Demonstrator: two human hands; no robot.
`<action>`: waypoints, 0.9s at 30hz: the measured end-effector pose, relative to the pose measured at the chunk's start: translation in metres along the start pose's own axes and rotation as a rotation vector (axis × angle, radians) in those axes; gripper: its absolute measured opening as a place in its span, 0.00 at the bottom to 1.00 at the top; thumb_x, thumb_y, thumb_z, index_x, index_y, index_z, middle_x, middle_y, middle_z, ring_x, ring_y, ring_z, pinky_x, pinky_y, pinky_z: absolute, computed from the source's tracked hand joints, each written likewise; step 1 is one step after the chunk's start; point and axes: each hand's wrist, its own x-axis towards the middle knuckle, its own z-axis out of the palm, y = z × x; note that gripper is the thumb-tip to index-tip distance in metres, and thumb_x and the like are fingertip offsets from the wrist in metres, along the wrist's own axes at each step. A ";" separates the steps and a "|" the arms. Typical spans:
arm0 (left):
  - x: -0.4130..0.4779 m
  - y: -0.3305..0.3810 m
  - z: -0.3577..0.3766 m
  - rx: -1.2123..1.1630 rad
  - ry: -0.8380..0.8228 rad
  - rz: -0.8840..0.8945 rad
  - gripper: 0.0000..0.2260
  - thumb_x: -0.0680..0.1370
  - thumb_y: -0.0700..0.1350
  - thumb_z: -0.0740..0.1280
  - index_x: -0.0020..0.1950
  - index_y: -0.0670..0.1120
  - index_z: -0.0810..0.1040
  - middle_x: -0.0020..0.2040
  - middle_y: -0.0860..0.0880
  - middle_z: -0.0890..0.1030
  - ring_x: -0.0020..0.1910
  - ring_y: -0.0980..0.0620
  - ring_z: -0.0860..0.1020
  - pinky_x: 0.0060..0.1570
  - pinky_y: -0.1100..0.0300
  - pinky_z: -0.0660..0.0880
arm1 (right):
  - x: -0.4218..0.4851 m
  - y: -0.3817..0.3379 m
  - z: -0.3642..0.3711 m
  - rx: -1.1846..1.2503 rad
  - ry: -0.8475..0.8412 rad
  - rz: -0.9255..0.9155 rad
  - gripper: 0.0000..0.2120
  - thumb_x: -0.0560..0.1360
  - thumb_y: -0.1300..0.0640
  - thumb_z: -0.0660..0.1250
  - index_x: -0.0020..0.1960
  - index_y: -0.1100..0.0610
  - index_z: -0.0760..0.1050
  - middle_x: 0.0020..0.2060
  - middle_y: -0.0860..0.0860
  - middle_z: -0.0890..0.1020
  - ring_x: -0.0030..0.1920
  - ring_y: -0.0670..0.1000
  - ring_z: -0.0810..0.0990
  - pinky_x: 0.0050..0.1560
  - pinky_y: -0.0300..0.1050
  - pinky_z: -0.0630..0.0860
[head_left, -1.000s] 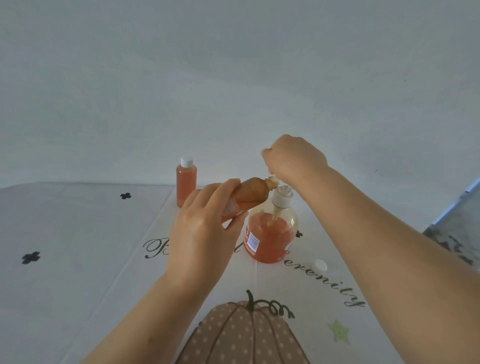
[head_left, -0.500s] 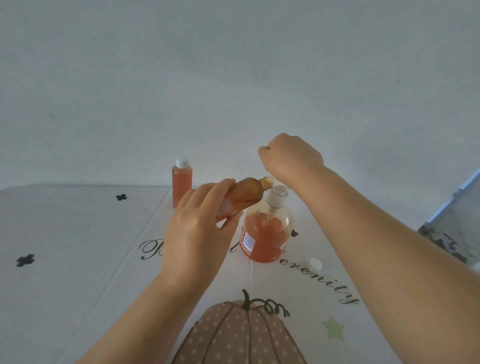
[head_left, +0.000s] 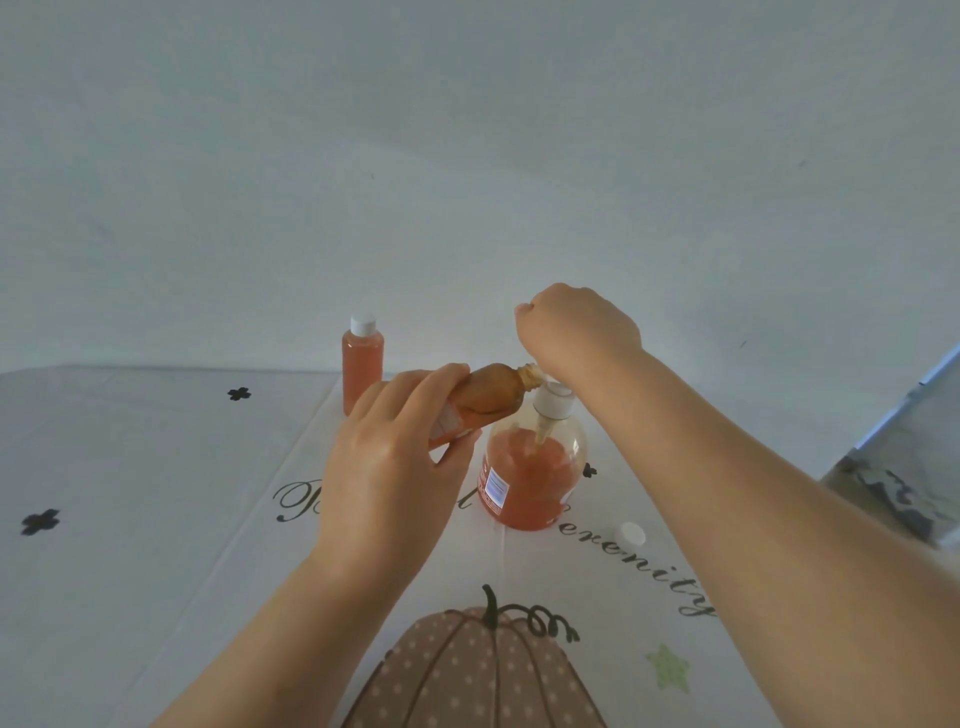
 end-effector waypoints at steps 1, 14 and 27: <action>0.000 0.000 0.000 -0.001 0.001 -0.004 0.19 0.70 0.40 0.76 0.60 0.46 0.79 0.49 0.51 0.81 0.46 0.49 0.78 0.45 0.61 0.72 | 0.000 0.000 0.000 0.006 0.001 -0.002 0.14 0.78 0.58 0.54 0.34 0.56 0.66 0.32 0.51 0.72 0.31 0.51 0.69 0.30 0.41 0.62; 0.001 0.005 -0.003 -0.014 0.017 0.002 0.20 0.69 0.41 0.77 0.60 0.46 0.79 0.49 0.52 0.81 0.45 0.52 0.77 0.44 0.64 0.71 | 0.001 0.001 -0.012 -0.018 0.006 -0.046 0.15 0.79 0.55 0.55 0.34 0.55 0.66 0.31 0.50 0.72 0.30 0.52 0.70 0.30 0.41 0.62; 0.001 0.001 0.000 0.032 0.006 -0.036 0.19 0.69 0.41 0.76 0.59 0.47 0.80 0.49 0.52 0.82 0.46 0.50 0.78 0.42 0.61 0.70 | 0.000 -0.003 -0.001 -0.046 0.018 -0.041 0.14 0.79 0.59 0.54 0.35 0.56 0.66 0.33 0.51 0.72 0.33 0.52 0.72 0.31 0.42 0.63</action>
